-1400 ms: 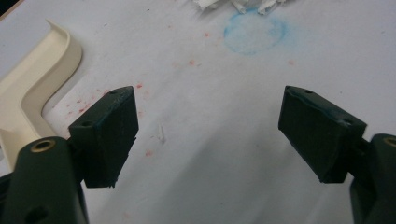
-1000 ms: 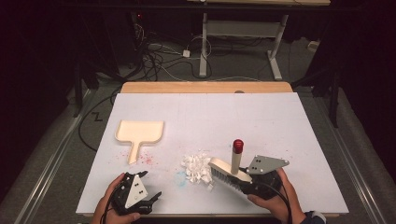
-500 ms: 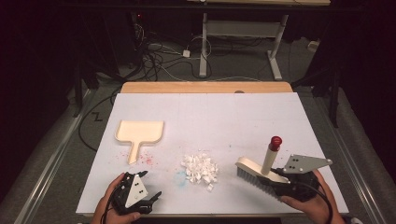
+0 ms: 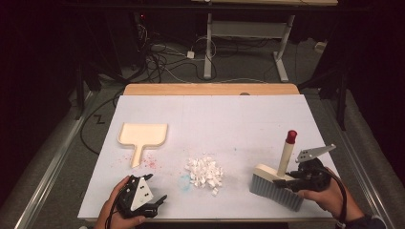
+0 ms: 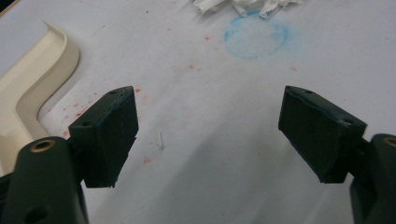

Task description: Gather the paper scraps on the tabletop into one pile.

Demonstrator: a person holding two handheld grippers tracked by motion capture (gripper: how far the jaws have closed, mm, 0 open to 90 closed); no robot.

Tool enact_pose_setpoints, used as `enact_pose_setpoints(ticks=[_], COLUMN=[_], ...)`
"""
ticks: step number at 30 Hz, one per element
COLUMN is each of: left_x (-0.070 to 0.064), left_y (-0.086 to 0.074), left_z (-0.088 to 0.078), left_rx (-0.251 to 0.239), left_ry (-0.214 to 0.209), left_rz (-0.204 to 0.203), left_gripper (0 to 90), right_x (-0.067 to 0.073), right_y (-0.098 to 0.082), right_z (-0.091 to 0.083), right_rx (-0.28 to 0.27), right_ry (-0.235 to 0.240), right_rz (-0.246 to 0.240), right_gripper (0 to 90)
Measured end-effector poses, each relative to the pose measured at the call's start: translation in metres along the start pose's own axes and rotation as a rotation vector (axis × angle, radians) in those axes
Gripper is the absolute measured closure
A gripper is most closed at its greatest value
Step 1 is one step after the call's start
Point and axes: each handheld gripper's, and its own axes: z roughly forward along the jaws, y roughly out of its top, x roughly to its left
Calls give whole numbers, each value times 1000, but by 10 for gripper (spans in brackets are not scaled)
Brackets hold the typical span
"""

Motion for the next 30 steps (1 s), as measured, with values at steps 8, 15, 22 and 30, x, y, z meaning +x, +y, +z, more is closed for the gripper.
enact_pose_setpoints(ticks=[8, 15, 22, 30], left_x=[5, 3, 4, 2], left_y=[-3, -1, -1, -1], left_z=[-1, -1, 1, 2], left_rx=[-8, -2, 1, 2], left_ry=[12, 9, 6, -5], left_rz=[-39, -29, -30, -21], left_gripper=[188, 188, 188, 188], right_x=[-14, -17, -24, -26], right_y=[19, 33, 41, 48], right_z=[20, 22, 23, 26], right_rx=[47, 74, 121, 138], right_ry=[-67, -153, -209, -234], right_rz=[-19, -61, -103, -149], right_gripper=[597, 576, 525, 481])
